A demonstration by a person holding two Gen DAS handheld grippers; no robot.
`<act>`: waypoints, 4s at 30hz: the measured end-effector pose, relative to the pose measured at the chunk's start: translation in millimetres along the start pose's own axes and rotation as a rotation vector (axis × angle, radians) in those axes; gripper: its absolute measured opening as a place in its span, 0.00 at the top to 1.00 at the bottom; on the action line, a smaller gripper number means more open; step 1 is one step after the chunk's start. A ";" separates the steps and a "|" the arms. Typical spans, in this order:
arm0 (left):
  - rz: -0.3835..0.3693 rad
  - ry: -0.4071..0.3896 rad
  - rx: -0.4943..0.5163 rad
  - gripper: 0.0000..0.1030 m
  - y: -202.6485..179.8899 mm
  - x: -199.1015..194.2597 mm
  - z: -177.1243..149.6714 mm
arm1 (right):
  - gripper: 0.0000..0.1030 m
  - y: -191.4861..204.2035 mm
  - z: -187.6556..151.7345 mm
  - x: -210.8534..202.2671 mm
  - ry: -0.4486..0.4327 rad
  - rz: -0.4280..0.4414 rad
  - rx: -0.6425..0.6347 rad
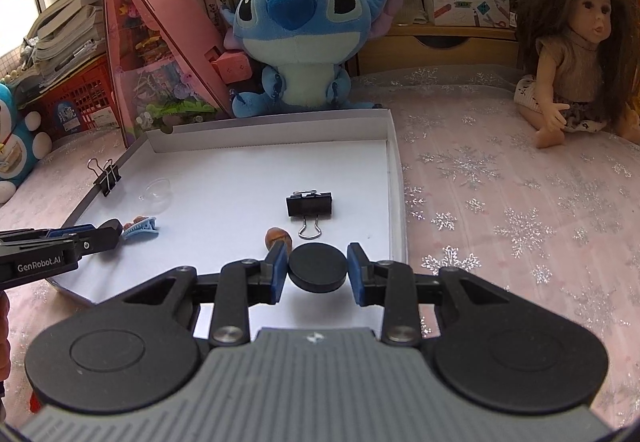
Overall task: Organize rigid objects
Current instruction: 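Lift and carry both black lids over the white tray, then open both tools to drop the black lids into the tray and withdraw, then move the left tool to a black cap while the right tool approaches the blue hair clip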
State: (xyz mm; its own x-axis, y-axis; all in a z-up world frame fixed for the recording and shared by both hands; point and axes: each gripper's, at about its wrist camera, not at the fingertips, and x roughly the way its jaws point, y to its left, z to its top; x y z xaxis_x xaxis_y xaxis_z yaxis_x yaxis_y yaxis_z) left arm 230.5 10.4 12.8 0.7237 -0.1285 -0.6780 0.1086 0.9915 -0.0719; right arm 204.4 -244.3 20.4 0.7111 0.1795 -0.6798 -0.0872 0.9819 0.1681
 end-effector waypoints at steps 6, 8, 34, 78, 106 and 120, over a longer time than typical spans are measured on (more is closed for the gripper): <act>0.005 0.001 0.012 0.73 -2.8 6.4 -2.9 | 0.64 4.3 -2.3 6.9 0.006 -0.014 -0.040; 0.008 -0.005 0.023 0.73 -4.7 6.8 -4.1 | 0.64 5.7 -3.9 8.2 0.008 -0.018 -0.051; 0.004 -0.032 0.046 0.67 -13.2 -14.4 -9.2 | 0.45 22.4 -12.2 -6.9 -0.031 -0.060 -0.116; -0.189 -0.128 0.201 0.33 -38.8 -148.7 -158.8 | 0.32 53.1 -140.4 -116.3 -0.166 0.070 -0.179; -0.071 -0.144 0.123 0.70 -30.9 -135.8 -158.8 | 0.32 76.0 -147.2 -113.1 -0.145 0.067 -0.098; -0.064 -0.156 0.126 0.70 -33.1 -134.8 -162.6 | 0.52 90.5 -153.0 -105.8 -0.178 -0.007 -0.050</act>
State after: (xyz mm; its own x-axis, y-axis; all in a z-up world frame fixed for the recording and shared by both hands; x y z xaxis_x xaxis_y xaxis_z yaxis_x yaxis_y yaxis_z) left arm 18.5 -1.6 -12.4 0.8085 -0.2024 -0.5526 0.2347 0.9720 -0.0127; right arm 14.5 -165.2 -1.7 0.8237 0.1634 -0.5430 -0.1129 0.9857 0.1253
